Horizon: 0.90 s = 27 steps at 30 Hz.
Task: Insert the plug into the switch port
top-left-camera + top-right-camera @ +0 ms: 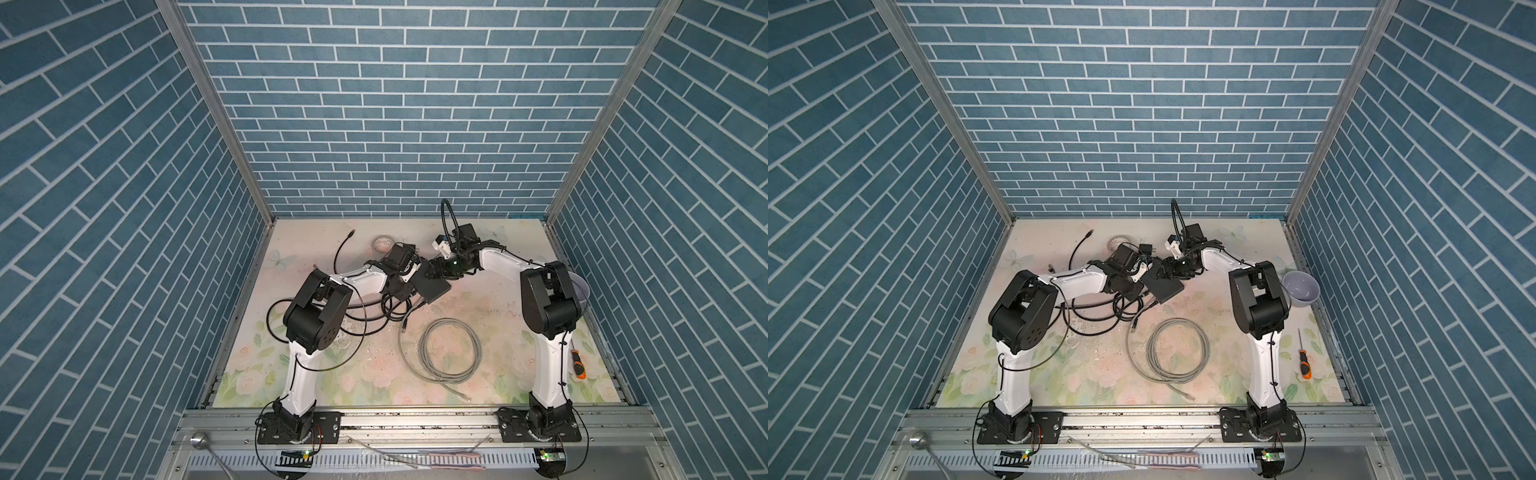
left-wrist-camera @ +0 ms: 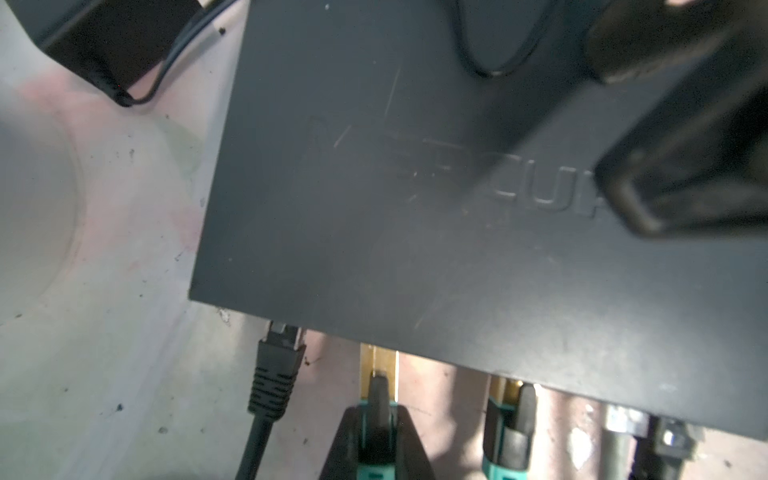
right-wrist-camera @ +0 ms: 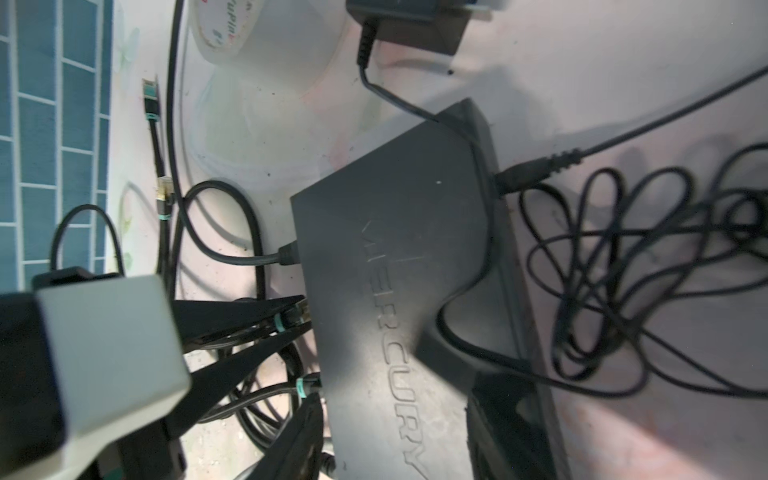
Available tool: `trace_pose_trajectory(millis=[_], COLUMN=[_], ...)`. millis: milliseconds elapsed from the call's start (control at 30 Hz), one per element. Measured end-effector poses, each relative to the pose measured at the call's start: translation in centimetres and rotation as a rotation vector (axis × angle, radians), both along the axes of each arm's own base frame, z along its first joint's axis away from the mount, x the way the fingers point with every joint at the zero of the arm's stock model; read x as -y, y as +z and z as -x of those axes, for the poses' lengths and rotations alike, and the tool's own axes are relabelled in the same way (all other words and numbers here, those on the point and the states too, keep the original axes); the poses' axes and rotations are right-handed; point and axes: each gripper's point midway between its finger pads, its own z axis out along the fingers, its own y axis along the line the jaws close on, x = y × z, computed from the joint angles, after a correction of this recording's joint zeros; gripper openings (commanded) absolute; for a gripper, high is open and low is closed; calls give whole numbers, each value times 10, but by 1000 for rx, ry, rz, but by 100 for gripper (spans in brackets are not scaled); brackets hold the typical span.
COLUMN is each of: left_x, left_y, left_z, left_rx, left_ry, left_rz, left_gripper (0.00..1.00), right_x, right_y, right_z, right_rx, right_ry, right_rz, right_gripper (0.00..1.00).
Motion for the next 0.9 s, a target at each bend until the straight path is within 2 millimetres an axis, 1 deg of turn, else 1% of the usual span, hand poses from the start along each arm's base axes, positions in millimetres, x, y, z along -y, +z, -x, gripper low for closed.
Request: trace_pose_trajectory(millis=[200, 300, 367, 433, 500, 600, 700, 900], left_x=[1, 1, 1, 1, 1, 1, 2, 0], left_y=[0, 0, 0, 0, 1, 1, 0, 0], left_z=[-1, 0, 0, 0, 0, 0, 0, 3], left_rx=[3, 3, 4, 5, 6, 8, 6, -7], left_ry=[-2, -4, -5, -8, -11, -19, -25, -36], left_rz=[4, 4, 4, 3, 2, 0, 2, -5], left_gripper=[10, 10, 10, 10, 10, 10, 10, 8], right_x=[25, 31, 29, 23, 16, 7, 2, 2], right_y=[1, 4, 5, 2, -8, -25, -24, -24], right_z=[-19, -27, -33, -36, -36, -25, -21, -16], right_rx=[34, 49, 54, 54, 37, -14, -16, -1], right_ry=[-63, -69, -59, -33, -5, 39, 66, 115], right_rz=[60, 64, 49, 32, 18, 1, -15, -15], right_gripper=[58, 58, 58, 57, 56, 55, 52, 43])
